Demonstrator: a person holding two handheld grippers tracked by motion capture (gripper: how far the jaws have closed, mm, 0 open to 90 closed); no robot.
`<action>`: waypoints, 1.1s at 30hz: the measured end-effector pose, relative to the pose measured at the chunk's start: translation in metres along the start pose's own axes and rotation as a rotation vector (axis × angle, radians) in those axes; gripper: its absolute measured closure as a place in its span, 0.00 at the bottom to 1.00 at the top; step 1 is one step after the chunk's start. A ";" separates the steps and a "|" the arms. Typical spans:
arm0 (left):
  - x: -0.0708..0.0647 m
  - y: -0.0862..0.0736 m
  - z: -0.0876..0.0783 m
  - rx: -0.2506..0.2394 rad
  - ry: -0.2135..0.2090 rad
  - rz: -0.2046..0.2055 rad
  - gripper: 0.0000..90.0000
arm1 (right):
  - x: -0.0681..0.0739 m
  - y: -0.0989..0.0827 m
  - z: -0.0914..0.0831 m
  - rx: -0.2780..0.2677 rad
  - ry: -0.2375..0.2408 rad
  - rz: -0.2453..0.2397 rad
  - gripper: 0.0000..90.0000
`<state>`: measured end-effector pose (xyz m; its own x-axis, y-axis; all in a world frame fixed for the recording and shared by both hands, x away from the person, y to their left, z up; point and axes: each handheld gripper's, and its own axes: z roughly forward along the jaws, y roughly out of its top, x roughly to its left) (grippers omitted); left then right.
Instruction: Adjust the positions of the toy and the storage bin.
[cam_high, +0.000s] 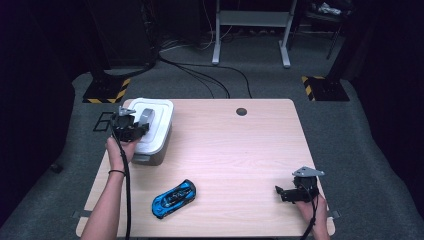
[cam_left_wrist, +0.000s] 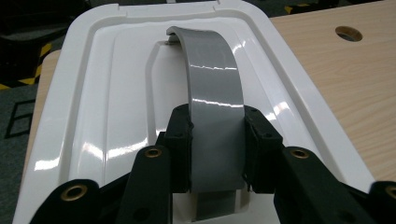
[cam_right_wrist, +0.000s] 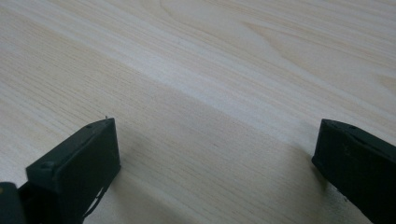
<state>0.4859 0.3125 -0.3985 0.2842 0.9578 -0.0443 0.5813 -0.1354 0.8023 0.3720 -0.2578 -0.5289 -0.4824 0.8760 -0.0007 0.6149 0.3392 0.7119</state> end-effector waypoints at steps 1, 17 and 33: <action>0.000 0.000 0.000 -0.004 -0.008 -0.005 0.75 | 0.000 0.000 0.000 0.000 0.000 -0.001 0.00; -0.024 0.005 0.009 0.000 -0.086 0.030 0.75 | 0.000 0.000 0.000 0.000 0.000 0.000 0.00; -0.051 0.012 0.022 0.003 -0.174 0.066 0.75 | 0.000 0.000 0.000 -0.004 0.001 0.001 0.00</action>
<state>0.4947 0.2570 -0.3998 0.4490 0.8886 -0.0944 0.5596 -0.1973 0.8049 0.3721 -0.2578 -0.5291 -0.4821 0.8761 0.0003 0.6131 0.3372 0.7144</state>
